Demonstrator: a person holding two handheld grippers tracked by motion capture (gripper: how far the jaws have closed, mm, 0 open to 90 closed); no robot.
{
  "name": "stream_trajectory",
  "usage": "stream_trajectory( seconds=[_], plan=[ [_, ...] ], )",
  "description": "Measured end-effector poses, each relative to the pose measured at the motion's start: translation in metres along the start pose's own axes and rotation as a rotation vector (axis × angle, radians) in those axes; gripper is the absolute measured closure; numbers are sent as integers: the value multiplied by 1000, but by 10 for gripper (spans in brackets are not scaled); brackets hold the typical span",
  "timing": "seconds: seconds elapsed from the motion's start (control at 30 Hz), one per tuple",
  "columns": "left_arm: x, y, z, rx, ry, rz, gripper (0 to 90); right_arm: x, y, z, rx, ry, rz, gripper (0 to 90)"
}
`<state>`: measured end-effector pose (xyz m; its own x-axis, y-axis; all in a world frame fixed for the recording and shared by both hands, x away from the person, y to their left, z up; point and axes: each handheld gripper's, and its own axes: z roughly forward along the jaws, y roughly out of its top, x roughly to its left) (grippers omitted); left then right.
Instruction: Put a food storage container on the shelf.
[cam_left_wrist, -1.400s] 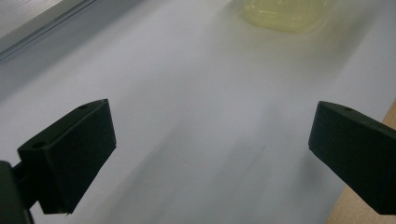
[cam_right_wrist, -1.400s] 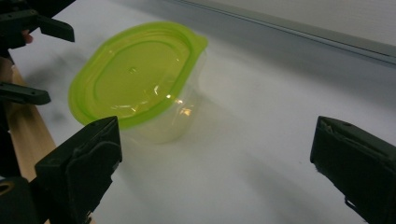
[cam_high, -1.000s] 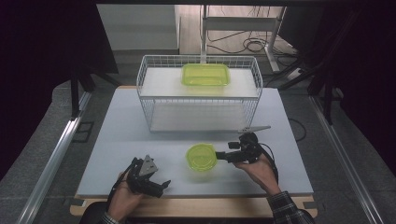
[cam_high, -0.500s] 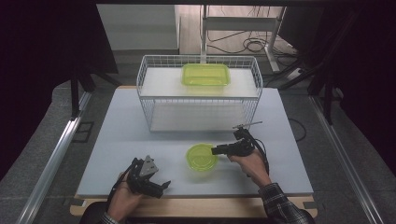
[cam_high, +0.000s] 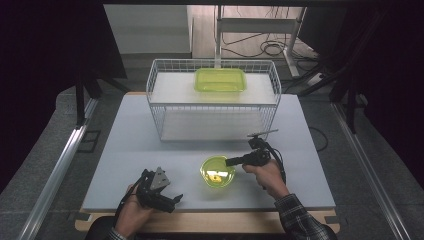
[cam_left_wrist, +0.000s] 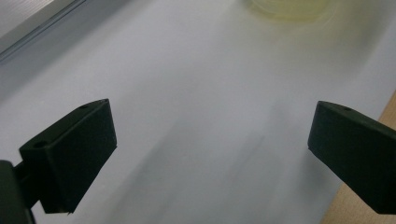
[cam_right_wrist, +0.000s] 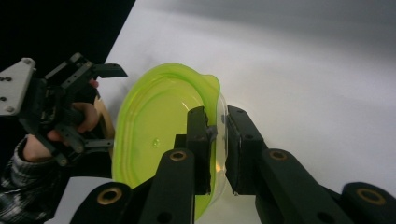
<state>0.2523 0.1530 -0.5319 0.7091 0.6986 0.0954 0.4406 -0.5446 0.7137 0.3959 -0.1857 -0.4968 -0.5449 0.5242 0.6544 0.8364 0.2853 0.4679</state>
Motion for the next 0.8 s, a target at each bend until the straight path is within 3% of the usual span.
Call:
stream_trajectory(
  seconds=[0.1, 0.23, 0.57, 0.8],
  plan=[
    [0, 0, 0, 0, 1, 1, 8, 2, -1, -1, -6, 23, 15, 810],
    [1, 0, -1, -4, 4, -2, 8, 5, 0, -5, -19, 5, -1, 811],
    [6, -1, -4, -26, 8, -52, 0, 8, 3, -24, -95, 34, 20, 811],
    [6, -1, -3, -23, 5, -50, 1, 14, 10, -37, -153, 57, 27, 812]
  ],
)
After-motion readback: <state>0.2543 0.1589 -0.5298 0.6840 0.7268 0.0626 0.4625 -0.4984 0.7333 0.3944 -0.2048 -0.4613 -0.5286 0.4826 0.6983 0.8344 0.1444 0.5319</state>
